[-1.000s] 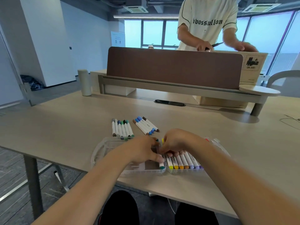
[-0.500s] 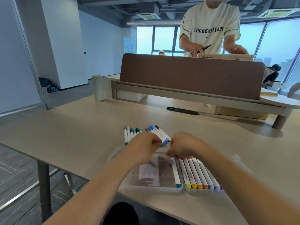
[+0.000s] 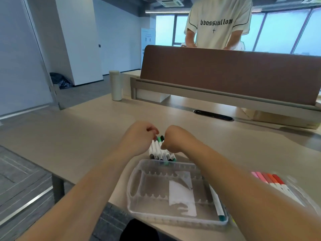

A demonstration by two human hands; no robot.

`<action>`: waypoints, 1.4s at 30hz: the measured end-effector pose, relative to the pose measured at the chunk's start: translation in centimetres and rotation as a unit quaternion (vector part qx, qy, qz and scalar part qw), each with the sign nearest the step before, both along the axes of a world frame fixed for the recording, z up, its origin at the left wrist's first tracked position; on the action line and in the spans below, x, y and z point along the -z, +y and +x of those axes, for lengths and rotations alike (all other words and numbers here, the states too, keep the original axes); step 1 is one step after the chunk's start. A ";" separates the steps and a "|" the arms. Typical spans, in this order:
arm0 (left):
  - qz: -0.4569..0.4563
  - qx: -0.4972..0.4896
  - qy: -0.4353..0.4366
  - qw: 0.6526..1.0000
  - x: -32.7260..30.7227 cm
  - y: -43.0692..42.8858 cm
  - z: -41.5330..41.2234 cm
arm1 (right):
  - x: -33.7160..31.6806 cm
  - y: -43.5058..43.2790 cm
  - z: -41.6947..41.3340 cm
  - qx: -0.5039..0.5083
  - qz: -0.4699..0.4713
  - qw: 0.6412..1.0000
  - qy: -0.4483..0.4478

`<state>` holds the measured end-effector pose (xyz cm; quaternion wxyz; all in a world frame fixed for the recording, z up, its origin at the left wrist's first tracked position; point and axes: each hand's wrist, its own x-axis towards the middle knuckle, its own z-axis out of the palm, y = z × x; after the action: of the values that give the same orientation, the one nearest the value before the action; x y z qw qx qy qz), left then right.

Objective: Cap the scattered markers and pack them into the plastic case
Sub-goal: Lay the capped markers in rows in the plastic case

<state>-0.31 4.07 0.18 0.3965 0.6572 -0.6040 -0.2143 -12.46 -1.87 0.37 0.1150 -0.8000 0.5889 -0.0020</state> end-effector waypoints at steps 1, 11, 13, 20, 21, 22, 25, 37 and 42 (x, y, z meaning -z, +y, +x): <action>0.001 -0.002 -0.003 1.000 0.2 -0.1 0.1 | 0.0 -0.2 0.4 0.001 0.002 1.000 0.011; 0.007 0.017 -0.002 1.000 1.3 -0.8 0.6 | 0.5 -0.6 1.3 0.014 -0.016 0.998 0.060; 0.006 0.020 -0.006 1.000 1.5 -0.9 0.6 | 0.4 -0.8 1.0 0.032 -0.032 0.997 0.057; 0.021 0.034 -0.054 0.998 1.8 -1.5 -0.4 | 0.5 -1.5 -0.8 0.085 -0.028 0.996 0.032; 0.022 0.036 -0.059 0.997 1.9 -1.6 -0.6 | 0.6 -1.5 -1.2 0.074 -0.022 0.997 0.022; 0.024 0.039 -0.062 0.997 1.9 -1.7 -0.7 | 0.7 -1.4 -1.4 0.063 -0.017 0.998 0.005; 0.023 0.042 -0.072 0.996 2.1 -2.1 -0.8 | 0.8 -1.8 -1.5 0.057 0.004 0.998 0.011; 0.009 0.022 -0.097 0.995 2.0 -0.8 -1.7 | -0.3 -1.1 -2.9 0.069 0.031 0.997 0.003; 0.033 0.052 -0.103 0.993 1.9 0.9 -4.7 | -3.1 4.2 -7.0 0.052 0.149 0.987 -0.034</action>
<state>-5.02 5.02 -1.74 0.2987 0.6566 -0.6671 -0.1859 -19.49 2.33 3.49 0.2531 -0.7417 0.6190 0.0525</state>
